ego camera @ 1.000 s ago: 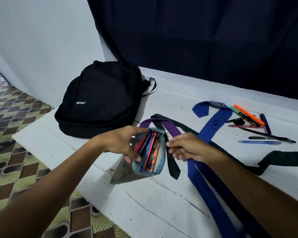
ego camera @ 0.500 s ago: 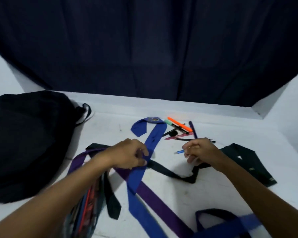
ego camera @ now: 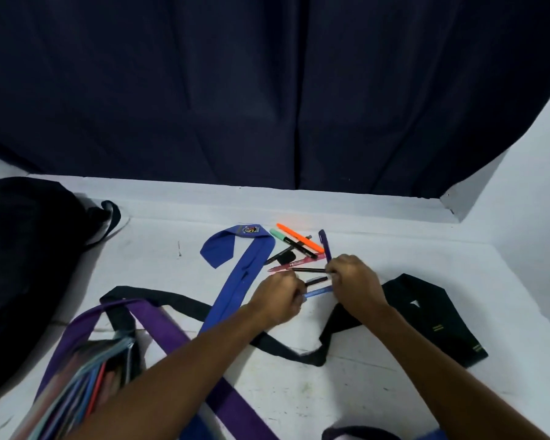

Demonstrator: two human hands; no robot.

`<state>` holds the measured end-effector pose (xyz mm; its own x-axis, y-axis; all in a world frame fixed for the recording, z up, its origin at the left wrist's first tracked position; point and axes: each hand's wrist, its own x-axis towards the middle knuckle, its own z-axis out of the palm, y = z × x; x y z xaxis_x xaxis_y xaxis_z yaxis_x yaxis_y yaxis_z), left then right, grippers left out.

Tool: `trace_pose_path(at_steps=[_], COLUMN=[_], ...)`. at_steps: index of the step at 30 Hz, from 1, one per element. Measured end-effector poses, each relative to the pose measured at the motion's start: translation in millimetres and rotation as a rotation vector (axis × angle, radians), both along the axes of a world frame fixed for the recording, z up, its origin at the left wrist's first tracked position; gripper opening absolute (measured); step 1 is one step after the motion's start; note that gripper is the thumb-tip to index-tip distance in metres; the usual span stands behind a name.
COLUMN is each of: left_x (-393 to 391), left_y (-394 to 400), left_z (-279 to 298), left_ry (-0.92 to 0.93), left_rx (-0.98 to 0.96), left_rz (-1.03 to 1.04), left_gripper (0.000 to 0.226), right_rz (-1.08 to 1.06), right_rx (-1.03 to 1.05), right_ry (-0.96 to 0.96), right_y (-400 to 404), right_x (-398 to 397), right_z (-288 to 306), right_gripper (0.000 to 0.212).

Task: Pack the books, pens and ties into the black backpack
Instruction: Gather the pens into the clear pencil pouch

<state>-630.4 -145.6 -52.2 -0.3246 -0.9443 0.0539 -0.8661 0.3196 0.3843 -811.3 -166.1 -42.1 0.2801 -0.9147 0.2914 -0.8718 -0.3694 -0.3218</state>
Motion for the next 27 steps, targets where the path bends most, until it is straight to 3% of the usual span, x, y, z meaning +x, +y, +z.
trace_pose_path(at_steps=[4, 9, 12, 15, 18, 21, 23, 25, 27], left_x=[17, 57, 78, 80, 60, 28, 11, 1, -3], left_y=[4, 7, 4, -6, -20, -33, -41, -49, -54], left_z=[12, 36, 43, 42, 42, 37, 27, 16, 7], left_ry=[-0.046, 0.017, 0.105, 0.262, 0.326, 0.226, 0.115, 0.035, 0.021], left_rx=[0.048, 0.159, 0.236, 0.237, 0.164, 0.101, 0.044, -0.015, -0.066], left_rz=[-0.033, -0.04, -0.004, 0.207, 0.306, 0.209, 0.192, 0.218, 0.249], left_gripper=[0.014, 0.042, 0.027, 0.017, 0.014, 0.009, 0.01, 0.024, 0.024], right_rz=[-0.111, -0.01, 0.015, 0.004, -0.13, -0.245, -0.315, -0.379, -0.413], right_rx=[0.261, 0.203, 0.215, 0.245, 0.347, 0.449, 0.53, 0.584, 0.606], right_ry=[0.157, 0.262, 0.29, 0.153, -0.273, -0.654, -0.693, -0.576, -0.467], right_y=[-21, -26, -16, -10, -25, -54, -71, -82, -86], right_x=[-22, -33, -40, -46, -43, -25, -9, 3, 10], right_z=[12, 7, 14, 22, 25, 27, 23, 16, 9], right_gripper=[0.049, 0.045, 0.031, 0.015, 0.016, 0.017, 0.02, 0.022, 0.016])
